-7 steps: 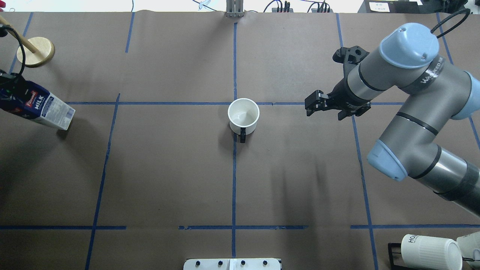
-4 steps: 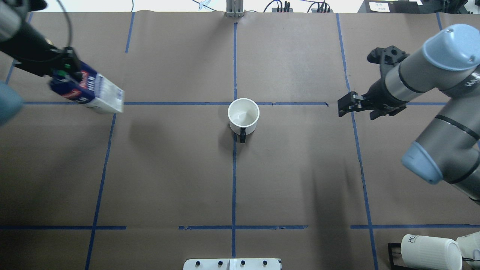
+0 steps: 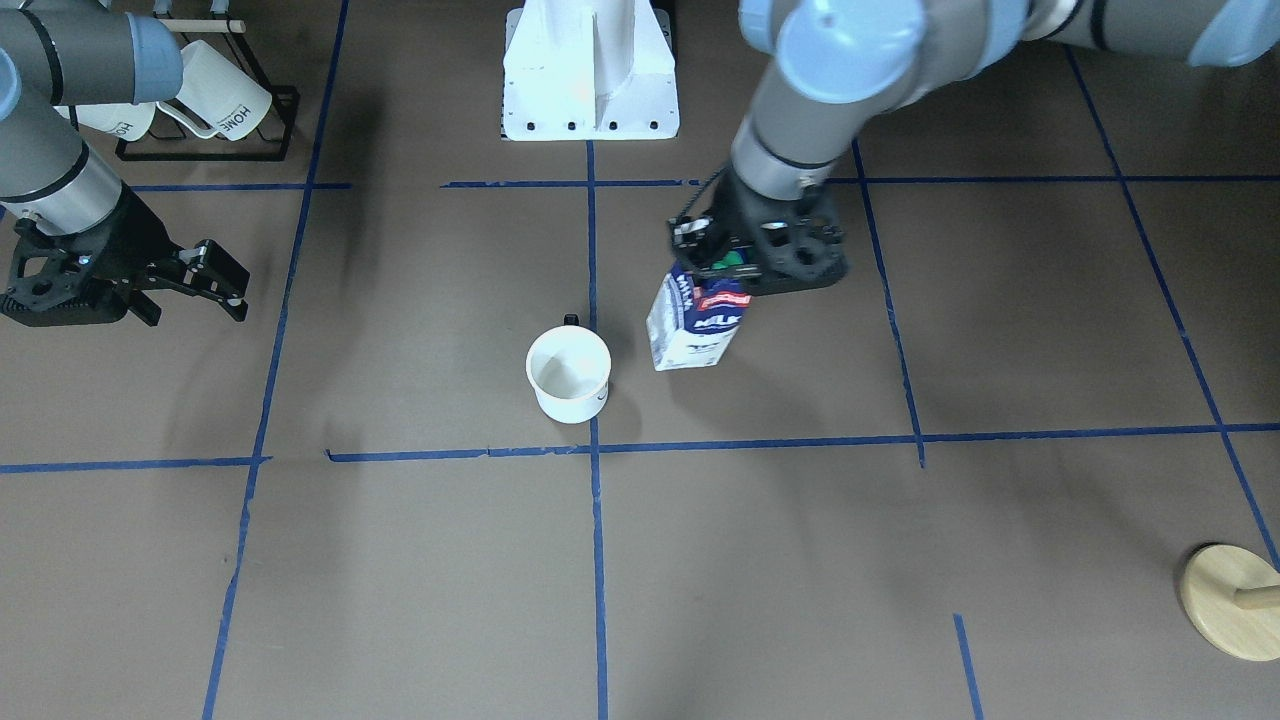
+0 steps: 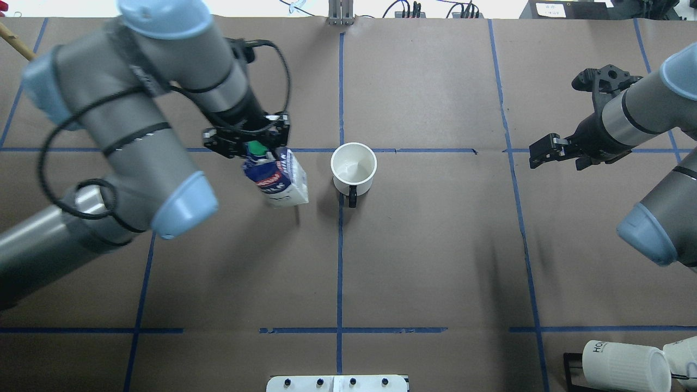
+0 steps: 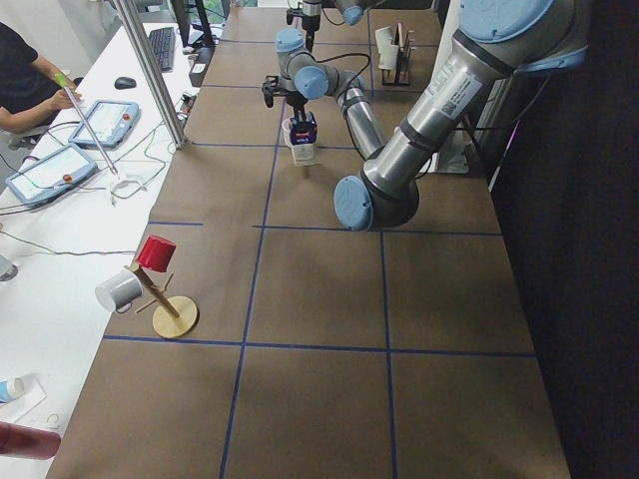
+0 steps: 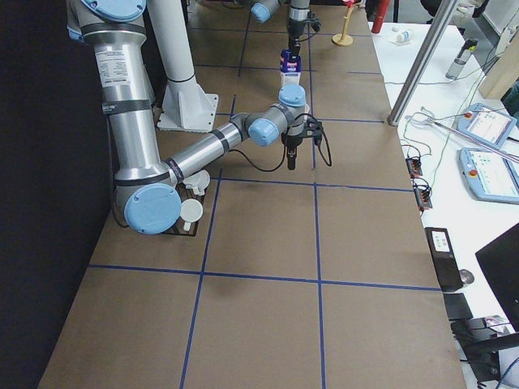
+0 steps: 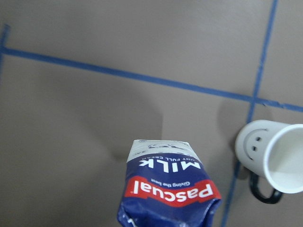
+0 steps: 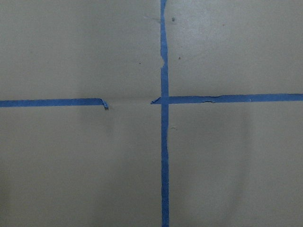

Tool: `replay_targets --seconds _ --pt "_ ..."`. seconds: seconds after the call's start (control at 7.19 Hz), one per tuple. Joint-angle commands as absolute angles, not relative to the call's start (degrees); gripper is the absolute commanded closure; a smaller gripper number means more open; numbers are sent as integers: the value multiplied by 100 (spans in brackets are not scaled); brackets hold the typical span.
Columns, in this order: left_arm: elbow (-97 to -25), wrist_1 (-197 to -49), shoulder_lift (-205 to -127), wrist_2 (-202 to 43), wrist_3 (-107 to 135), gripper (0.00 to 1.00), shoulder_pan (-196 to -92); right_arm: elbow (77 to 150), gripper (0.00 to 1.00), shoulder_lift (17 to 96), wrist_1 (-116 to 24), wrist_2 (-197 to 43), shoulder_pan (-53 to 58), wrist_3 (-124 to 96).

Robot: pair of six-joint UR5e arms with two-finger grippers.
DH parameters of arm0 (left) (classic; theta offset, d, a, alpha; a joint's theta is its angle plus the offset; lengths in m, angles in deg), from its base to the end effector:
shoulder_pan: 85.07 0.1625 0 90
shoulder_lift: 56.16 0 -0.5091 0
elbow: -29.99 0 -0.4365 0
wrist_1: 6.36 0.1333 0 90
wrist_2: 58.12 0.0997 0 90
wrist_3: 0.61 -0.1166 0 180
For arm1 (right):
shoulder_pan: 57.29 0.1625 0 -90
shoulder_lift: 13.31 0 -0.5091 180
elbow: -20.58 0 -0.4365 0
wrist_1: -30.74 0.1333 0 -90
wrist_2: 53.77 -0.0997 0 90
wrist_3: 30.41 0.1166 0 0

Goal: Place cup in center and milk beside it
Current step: 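Carry the milk carton with the left gripper and lower it beside the mug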

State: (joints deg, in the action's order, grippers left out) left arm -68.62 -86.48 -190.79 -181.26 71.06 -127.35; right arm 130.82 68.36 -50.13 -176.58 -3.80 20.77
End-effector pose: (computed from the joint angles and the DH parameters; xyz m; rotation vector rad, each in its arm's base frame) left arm 0.5143 -0.5617 0.1776 -0.1040 0.9115 -0.1696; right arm -0.2982 -0.5207 0.4741 0.0791 -0.8397 0.0523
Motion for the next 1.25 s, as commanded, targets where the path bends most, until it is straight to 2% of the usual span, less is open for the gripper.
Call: replay_targets --seconds 0.0,0.28,0.42,0.56,0.83,0.97,1.11 --pt "-6197 -8678 -19554 -17679 7128 81 -12603 13097 0 6904 -5012 -17646 -377 2048" --pt "-5695 -8696 -19940 -17642 7137 80 -12568 13088 0 6905 -5012 -17646 -377 2056" --pt "-5676 -8696 -19951 -17642 7128 80 -12568 13088 0 6896 -5012 -17646 -377 2056" --pt "-5667 -8696 -19942 -17634 7128 74 -12559 13088 0 6896 -5012 -17646 -386 2056" --pt "-5667 -8696 -19925 -17633 7128 69 -12559 13088 0 6896 -5012 -17646 -386 2056" --pt "-5667 -8705 -19916 -17633 7128 54 -12516 13088 0 6905 -5012 -17646 -386 2056" --pt "-5667 -8705 -19916 -17633 7128 43 -12506 13097 0 6905 -5012 -17646 -386 2056"
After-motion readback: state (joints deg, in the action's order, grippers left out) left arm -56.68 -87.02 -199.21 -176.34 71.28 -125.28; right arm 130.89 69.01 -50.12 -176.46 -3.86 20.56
